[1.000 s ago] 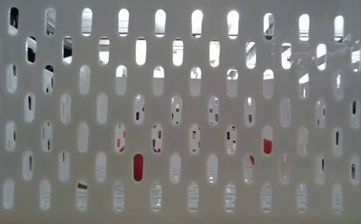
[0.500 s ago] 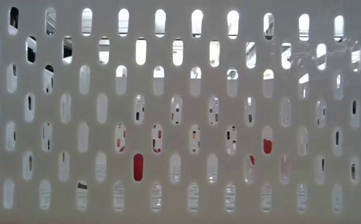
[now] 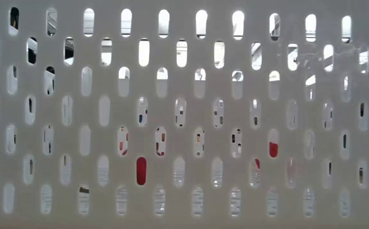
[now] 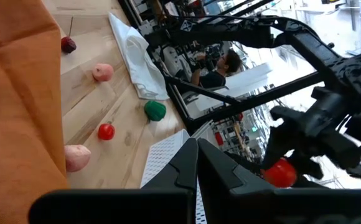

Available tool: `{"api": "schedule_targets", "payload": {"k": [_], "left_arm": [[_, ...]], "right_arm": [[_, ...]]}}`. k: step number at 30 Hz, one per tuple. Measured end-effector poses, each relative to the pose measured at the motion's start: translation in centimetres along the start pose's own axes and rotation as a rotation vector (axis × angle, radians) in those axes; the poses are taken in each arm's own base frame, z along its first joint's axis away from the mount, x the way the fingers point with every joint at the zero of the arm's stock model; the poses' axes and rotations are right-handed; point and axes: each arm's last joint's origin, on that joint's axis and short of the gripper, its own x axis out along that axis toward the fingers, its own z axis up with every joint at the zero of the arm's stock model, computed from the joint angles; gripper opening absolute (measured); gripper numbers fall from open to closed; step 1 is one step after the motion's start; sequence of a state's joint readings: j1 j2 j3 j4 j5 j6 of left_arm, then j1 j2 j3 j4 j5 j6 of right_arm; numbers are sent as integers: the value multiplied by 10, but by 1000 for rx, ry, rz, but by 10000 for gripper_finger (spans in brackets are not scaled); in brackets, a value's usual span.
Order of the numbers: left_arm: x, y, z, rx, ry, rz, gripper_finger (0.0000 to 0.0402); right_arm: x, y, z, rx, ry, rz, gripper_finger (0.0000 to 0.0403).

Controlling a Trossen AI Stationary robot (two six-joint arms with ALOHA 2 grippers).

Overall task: Pick and placing Produce into tupperware
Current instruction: Put the red tomato into the white bin

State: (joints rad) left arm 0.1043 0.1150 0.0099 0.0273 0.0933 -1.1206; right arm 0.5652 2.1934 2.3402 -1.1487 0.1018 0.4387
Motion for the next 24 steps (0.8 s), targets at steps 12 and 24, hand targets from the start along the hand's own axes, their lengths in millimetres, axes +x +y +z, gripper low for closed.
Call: {"api": "schedule_targets", "payload": {"k": [12, 24], "left_arm": [[0, 0, 0, 0, 0, -1, 1], [0, 0, 0, 0, 0, 0, 1]], "right_arm": [[37, -10, -13, 32, 179, -72, 250], [77, -26, -16, 20, 273, -89, 250]]}}
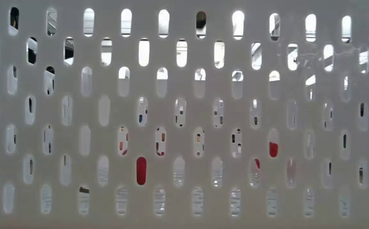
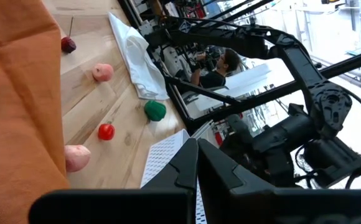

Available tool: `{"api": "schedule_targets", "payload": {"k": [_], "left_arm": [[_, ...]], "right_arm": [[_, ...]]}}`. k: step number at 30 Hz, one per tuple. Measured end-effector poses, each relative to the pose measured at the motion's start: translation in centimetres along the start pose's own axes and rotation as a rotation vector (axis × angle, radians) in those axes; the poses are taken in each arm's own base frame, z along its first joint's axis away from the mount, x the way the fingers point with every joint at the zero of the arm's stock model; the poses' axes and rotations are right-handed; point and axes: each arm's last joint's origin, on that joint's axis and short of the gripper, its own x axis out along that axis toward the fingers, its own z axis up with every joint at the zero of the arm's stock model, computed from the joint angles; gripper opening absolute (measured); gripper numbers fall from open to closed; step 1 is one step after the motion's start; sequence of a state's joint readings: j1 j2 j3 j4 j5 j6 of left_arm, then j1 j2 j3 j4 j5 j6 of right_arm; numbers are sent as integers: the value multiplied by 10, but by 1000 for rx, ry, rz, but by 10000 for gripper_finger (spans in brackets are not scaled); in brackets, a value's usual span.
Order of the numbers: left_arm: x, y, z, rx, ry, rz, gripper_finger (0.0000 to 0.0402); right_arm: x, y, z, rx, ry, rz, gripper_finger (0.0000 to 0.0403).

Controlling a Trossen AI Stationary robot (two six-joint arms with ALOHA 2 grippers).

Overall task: Pick and placing Produce into tupperware
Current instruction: Put the red tomato into the white bin

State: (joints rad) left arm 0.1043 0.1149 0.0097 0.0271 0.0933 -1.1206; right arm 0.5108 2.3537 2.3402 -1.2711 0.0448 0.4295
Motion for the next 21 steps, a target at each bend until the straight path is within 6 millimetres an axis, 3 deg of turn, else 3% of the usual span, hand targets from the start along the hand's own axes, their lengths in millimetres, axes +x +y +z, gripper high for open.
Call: {"api": "schedule_targets", "payload": {"k": [21], "left_arm": [[0, 0, 0, 0, 0, 0, 1]], "right_arm": [[10, -15, 8, 16, 2, -8, 250]]}}
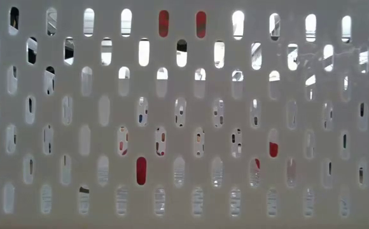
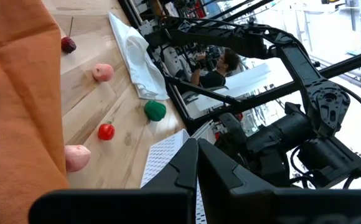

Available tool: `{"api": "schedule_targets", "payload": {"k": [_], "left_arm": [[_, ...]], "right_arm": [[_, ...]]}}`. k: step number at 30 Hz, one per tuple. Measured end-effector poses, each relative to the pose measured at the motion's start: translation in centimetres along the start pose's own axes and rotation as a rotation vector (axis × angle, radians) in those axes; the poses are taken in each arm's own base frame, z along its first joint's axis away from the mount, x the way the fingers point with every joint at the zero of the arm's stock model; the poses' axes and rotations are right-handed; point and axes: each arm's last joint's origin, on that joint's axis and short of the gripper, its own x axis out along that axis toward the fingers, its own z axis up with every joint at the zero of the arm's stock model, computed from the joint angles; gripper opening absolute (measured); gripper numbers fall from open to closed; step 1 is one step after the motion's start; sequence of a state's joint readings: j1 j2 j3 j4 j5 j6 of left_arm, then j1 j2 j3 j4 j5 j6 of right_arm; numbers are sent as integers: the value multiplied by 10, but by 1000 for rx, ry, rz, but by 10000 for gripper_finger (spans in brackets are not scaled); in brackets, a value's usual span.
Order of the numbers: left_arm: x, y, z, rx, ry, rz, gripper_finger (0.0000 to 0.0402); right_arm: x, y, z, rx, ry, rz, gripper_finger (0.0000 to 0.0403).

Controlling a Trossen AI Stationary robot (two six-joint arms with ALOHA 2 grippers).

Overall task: Pick and placing Produce into tupperware
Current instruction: Put the red tomato into the white bin

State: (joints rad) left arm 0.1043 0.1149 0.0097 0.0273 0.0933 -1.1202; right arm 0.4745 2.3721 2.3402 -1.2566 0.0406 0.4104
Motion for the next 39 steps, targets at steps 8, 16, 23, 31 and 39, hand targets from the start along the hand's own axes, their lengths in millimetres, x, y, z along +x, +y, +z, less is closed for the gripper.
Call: {"api": "schedule_targets", "payload": {"k": [8, 16, 23, 31, 39], "left_arm": [[0, 0, 0, 0, 0, 0, 1], [0, 0, 0, 0, 0, 0, 1], [0, 0, 0, 0, 0, 0, 1], [0, 0, 0, 0, 0, 0, 1], [0, 0, 0, 0, 0, 0, 1]], "right_arm": [[3, -1, 0, 14, 6, -3, 250], [9, -1, 0, 32, 20, -9, 250], [11, -1, 1, 46, 17, -13, 250], [19, -6, 3, 75, 29, -12, 250], [40, -4, 2, 70, 83, 7, 250]]}}
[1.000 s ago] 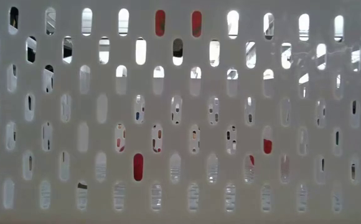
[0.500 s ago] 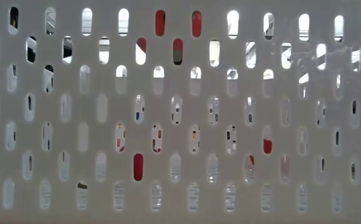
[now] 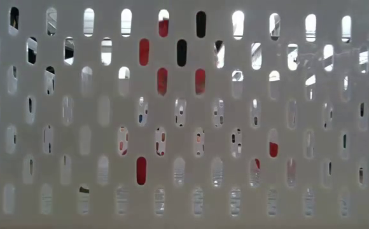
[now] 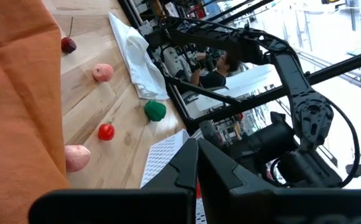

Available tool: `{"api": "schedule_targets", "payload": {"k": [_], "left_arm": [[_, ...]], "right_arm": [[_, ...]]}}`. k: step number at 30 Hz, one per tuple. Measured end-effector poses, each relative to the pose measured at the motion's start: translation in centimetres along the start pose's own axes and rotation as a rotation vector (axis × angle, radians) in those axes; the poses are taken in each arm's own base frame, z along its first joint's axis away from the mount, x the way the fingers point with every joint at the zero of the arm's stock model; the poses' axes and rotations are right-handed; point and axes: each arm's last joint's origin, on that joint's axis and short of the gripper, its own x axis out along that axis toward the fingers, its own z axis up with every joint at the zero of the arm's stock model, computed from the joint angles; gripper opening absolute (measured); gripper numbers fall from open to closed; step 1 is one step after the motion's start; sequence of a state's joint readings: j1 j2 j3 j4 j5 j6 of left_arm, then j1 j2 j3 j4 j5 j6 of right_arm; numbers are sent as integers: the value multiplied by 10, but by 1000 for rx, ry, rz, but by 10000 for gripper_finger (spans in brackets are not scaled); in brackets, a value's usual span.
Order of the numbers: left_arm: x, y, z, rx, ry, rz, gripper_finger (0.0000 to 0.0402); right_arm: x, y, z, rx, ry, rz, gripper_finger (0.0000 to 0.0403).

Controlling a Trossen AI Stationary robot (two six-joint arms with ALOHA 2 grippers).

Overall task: Pick and placing Produce into tupperware
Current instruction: Put the red tomato into the white bin

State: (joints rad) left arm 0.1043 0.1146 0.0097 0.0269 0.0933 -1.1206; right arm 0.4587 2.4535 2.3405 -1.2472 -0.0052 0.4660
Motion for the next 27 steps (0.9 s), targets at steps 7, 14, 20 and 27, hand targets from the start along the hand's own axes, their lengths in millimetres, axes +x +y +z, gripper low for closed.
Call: {"api": "schedule_targets", "payload": {"k": [7, 14, 20, 27], "left_arm": [[0, 0, 0, 0, 0, 0, 1], [0, 0, 0, 0, 0, 0, 1], [0, 0, 0, 0, 0, 0, 1], [0, 0, 0, 0, 0, 0, 1]], "right_arm": [[7, 0, 0, -3, 14, -3, 250], [8, 1, 2, 5, 0, 7, 250], [8, 2, 3, 0, -17, 17, 250], [8, 0, 4, 6, -14, 20, 250]]}}
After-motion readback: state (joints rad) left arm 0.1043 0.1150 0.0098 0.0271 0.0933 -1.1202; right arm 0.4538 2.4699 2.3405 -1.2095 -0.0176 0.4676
